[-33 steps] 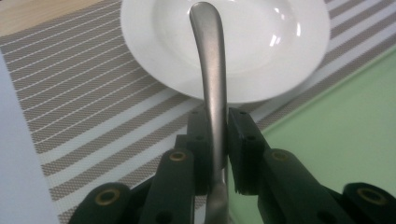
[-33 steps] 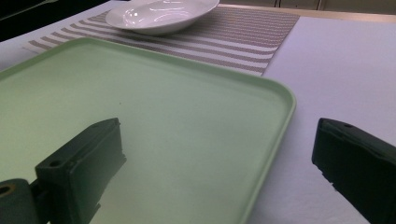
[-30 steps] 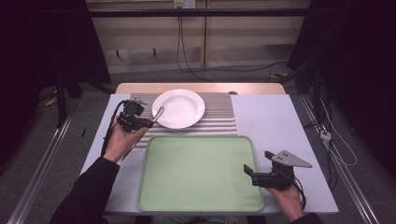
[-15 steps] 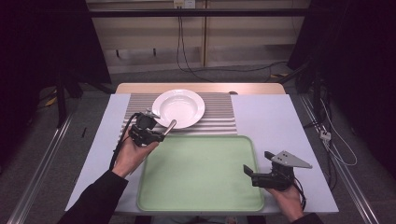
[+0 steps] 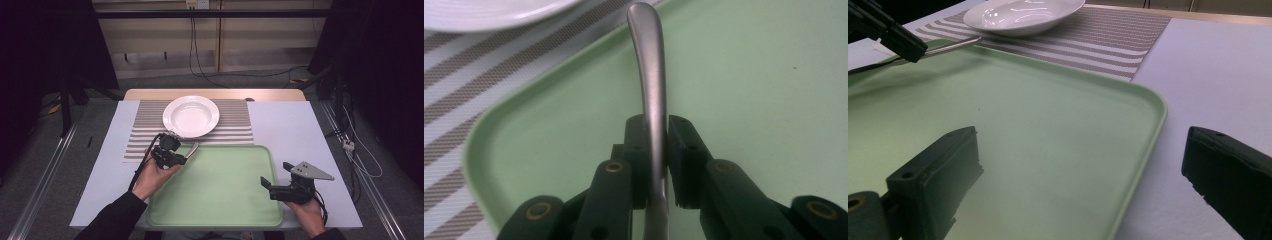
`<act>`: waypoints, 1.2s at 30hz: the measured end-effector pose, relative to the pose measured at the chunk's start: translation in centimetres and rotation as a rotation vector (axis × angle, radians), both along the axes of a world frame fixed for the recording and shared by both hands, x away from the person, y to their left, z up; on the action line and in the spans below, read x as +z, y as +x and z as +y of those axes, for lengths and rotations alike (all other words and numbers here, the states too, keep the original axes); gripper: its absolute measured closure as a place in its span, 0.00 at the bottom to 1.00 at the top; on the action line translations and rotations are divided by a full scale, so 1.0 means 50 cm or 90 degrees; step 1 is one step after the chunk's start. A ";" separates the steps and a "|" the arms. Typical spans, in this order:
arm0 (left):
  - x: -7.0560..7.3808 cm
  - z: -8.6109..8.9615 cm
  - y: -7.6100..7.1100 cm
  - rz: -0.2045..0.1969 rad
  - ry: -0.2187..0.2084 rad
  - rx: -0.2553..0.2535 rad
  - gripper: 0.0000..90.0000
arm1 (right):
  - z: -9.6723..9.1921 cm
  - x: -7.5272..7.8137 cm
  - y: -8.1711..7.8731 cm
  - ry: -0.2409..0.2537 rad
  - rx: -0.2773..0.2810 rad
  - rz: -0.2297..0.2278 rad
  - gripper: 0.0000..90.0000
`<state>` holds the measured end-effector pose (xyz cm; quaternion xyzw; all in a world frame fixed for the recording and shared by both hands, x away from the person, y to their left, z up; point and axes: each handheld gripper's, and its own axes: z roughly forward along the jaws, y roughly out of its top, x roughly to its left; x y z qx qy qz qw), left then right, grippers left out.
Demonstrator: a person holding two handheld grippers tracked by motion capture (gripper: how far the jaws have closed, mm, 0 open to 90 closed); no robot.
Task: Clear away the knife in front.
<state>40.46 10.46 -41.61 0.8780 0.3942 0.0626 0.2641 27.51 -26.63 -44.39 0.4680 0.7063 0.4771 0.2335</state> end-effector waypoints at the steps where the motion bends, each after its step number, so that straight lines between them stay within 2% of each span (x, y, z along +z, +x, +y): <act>1: -0.004 -0.002 -0.001 0.000 0.004 -0.003 0.89 | 0.000 0.000 0.000 0.001 0.000 0.000 0.02; 9: -0.032 -0.013 -0.004 0.025 0.012 -0.001 0.89 | 0.001 0.000 0.000 -0.001 0.001 0.002 0.02; 13: -0.034 -0.016 -0.005 0.020 0.008 0.008 0.89 | 0.000 0.000 0.000 0.000 0.000 0.001 0.02; 16: -0.033 -0.017 -0.011 0.017 0.020 0.003 0.89 | 0.001 0.000 -0.001 -0.001 0.000 0.001 0.03; 23: -0.036 -0.007 -0.033 0.000 0.011 0.008 0.88 | 0.001 0.000 -0.001 -0.001 0.003 0.002 0.03; 29: -0.034 0.000 -0.044 0.010 0.014 0.001 0.88 | 0.000 -0.001 -0.001 0.001 0.004 0.003 0.03; 33: -0.036 0.006 -0.049 0.007 0.000 -0.001 0.88 | 0.000 -0.001 -0.003 0.001 0.006 0.001 0.03; 35: -0.036 0.009 -0.048 0.010 -0.007 -0.016 0.84 | 0.000 -0.001 -0.003 0.001 0.005 0.002 0.03; 36: -0.035 0.011 -0.048 0.011 -0.015 -0.029 0.73 | 0.001 0.000 -0.003 0.002 0.004 0.003 0.03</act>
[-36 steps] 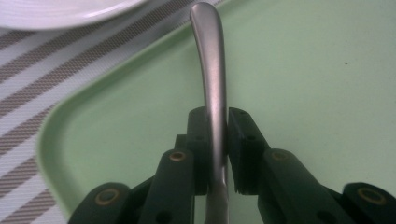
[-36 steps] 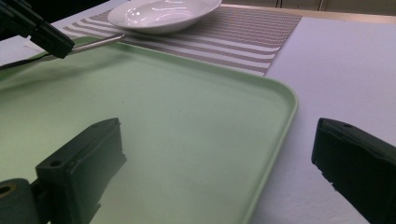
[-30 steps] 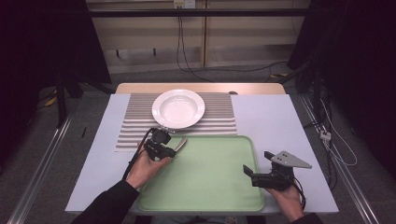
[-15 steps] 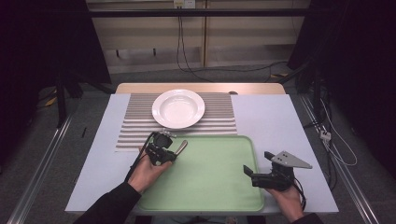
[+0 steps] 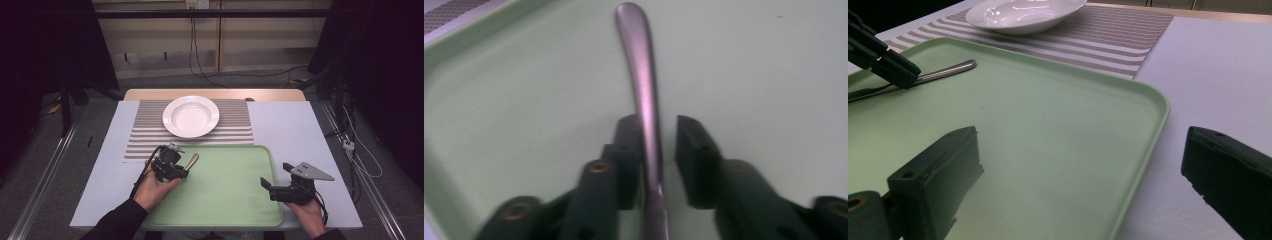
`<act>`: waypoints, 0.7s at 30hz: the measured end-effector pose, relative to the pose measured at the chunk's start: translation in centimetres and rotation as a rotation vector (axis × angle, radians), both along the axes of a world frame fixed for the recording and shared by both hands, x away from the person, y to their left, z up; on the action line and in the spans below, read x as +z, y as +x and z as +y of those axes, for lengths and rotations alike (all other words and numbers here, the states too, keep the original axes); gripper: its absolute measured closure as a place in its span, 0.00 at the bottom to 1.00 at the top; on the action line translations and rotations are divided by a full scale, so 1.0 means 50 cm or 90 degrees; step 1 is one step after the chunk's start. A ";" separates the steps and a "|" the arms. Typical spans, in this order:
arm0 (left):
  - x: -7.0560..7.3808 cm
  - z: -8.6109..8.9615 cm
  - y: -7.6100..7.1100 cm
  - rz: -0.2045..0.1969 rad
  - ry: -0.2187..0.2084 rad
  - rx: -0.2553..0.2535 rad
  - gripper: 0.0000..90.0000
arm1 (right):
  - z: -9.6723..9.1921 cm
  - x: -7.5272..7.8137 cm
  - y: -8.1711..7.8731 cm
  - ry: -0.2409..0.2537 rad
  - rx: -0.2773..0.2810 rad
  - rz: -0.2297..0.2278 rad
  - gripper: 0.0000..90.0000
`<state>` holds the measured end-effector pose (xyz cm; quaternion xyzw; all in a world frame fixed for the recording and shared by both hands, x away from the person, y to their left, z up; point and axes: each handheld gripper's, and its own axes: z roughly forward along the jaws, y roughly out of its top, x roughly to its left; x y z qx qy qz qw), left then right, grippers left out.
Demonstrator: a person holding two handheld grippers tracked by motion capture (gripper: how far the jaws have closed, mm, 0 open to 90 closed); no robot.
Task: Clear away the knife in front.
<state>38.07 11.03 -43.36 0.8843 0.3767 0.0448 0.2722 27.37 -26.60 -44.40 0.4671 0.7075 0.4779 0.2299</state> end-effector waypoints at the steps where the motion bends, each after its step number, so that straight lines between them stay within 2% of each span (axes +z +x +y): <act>1: 0.001 0.003 -0.001 -0.010 -0.011 -0.016 0.73 | 0.000 0.000 0.000 0.000 0.000 0.000 0.03; 4: 0.003 0.005 -0.005 -0.037 -0.020 -0.032 0.63 | 0.002 0.000 0.001 -0.002 0.005 -0.002 0.03; 7: 0.009 0.006 -0.006 -0.073 -0.027 -0.022 0.43 | 0.002 0.000 0.003 -0.004 0.007 -0.001 0.03; 10: 0.011 0.009 -0.003 -0.067 -0.047 -0.027 0.34 | -0.001 -0.001 0.003 0.004 0.002 0.000 0.03; 14: 0.014 0.002 -0.002 -0.072 -0.052 -0.045 0.17 | -0.004 -0.002 0.004 0.008 -0.001 0.002 0.03; 16: 0.015 -0.002 -0.005 -0.081 -0.060 -0.057 0.14 | -0.004 -0.003 0.004 0.006 0.000 0.003 0.03; 18: 0.018 -0.003 -0.010 -0.082 -0.086 -0.073 0.15 | -0.004 -0.003 0.003 0.005 -0.002 0.003 0.03; 19: 0.017 -0.005 -0.011 -0.077 -0.098 -0.081 0.23 | -0.004 -0.002 0.002 0.005 -0.002 0.002 0.03; 21: 0.018 -0.006 -0.015 -0.083 -0.096 -0.081 0.32 | -0.005 -0.002 0.000 0.003 -0.003 0.001 0.03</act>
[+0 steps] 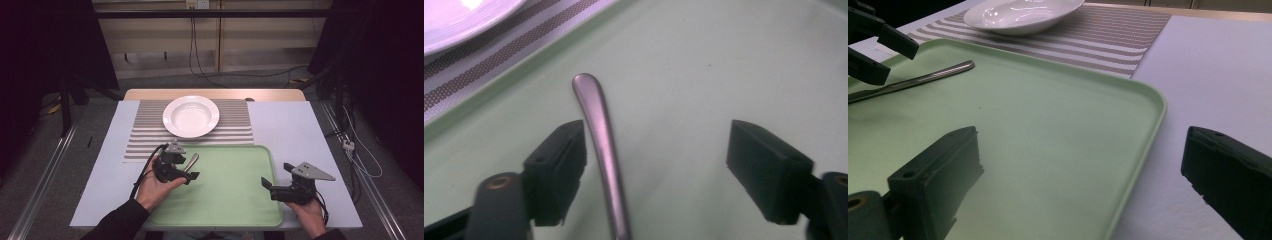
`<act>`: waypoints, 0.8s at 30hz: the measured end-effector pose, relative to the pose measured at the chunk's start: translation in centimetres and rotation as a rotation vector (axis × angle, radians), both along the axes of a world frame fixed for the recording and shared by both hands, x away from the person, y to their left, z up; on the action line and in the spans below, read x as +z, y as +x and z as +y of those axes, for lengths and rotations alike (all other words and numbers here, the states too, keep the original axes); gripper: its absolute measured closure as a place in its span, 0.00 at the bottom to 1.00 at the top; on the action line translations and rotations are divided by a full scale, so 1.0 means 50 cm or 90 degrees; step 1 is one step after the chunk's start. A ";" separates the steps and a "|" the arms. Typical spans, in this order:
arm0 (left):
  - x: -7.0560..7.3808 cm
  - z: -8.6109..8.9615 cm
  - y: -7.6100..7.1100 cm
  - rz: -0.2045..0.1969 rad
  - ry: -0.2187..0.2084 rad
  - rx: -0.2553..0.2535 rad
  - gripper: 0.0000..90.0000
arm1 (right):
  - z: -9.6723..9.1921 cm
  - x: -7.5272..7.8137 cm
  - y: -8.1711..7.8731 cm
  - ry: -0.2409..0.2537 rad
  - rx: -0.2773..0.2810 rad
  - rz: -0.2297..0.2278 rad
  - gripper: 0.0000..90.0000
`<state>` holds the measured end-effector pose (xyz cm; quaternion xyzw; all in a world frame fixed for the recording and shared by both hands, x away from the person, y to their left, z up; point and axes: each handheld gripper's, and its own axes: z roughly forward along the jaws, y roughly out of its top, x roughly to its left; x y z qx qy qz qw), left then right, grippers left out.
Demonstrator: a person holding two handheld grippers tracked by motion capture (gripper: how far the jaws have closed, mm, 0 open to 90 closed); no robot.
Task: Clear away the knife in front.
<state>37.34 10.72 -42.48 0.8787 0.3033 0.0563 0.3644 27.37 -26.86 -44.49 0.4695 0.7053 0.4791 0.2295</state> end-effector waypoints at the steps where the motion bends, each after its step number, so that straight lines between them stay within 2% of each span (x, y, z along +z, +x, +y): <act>1: -0.001 -0.001 -0.001 -0.005 -0.004 -0.010 0.41 | 0.000 0.000 -0.001 0.002 -0.002 0.000 0.03; 7: -0.006 -0.006 -0.007 -0.009 0.015 -0.004 0.87 | 0.003 0.001 -0.001 -0.004 0.002 0.000 0.03; 10: -0.015 -0.013 -0.008 0.001 0.025 -0.020 1.00 | 0.003 0.001 -0.001 -0.005 0.001 0.001 0.03; 12: -0.022 -0.022 -0.011 0.009 0.041 -0.023 1.00 | 0.003 0.001 0.000 -0.003 0.000 0.001 0.03; 15: -0.031 -0.029 -0.011 0.005 0.075 -0.025 1.00 | 0.004 0.001 -0.001 -0.005 0.001 0.000 0.03; 24: -0.033 -0.019 0.000 0.005 0.077 -0.011 1.00 | 0.006 0.003 -0.005 -0.007 0.000 -0.002 0.03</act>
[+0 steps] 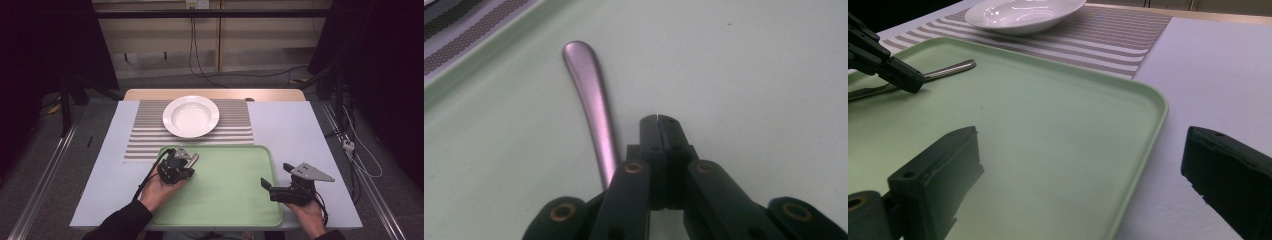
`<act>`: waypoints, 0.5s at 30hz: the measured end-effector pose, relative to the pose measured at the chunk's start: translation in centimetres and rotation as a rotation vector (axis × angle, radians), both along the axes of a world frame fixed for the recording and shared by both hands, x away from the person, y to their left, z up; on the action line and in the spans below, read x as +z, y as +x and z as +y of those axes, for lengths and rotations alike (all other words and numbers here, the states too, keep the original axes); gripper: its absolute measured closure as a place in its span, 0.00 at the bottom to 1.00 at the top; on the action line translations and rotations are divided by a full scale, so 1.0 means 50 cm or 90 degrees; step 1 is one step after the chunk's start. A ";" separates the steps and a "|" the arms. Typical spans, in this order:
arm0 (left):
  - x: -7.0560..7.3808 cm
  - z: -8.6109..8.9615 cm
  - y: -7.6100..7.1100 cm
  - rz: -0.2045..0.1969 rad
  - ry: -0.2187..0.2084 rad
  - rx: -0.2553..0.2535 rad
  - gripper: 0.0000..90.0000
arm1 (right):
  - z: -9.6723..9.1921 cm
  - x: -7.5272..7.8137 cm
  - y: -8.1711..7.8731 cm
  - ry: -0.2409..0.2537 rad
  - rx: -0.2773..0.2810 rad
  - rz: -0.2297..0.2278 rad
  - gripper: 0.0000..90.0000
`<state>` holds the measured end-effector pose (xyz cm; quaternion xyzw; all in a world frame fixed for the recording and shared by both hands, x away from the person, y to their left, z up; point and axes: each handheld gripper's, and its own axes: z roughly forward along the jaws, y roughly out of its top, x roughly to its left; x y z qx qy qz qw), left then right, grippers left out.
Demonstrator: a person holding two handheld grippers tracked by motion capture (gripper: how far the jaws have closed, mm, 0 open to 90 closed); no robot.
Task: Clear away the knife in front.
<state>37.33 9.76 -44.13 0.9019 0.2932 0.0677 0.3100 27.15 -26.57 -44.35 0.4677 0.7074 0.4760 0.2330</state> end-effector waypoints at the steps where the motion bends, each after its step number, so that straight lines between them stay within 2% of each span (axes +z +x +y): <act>1: 0.000 0.001 0.000 -0.004 0.004 0.007 1.00 | 0.000 0.000 0.000 0.000 0.000 0.000 0.03; 2: 0.001 0.003 0.001 -0.006 0.007 0.011 1.00 | 0.001 0.000 0.000 0.000 0.001 0.000 0.03; 3: 0.001 0.005 0.004 0.003 0.004 0.002 1.00 | 0.001 0.000 0.000 0.000 0.002 -0.002 0.03; 4: 0.001 0.006 0.004 -0.004 0.008 0.007 1.00 | 0.001 0.000 0.000 0.000 0.002 -0.001 0.03; 15: 0.003 0.014 0.008 -0.007 0.021 0.017 1.00 | 0.001 0.000 0.000 0.001 0.002 -0.001 0.03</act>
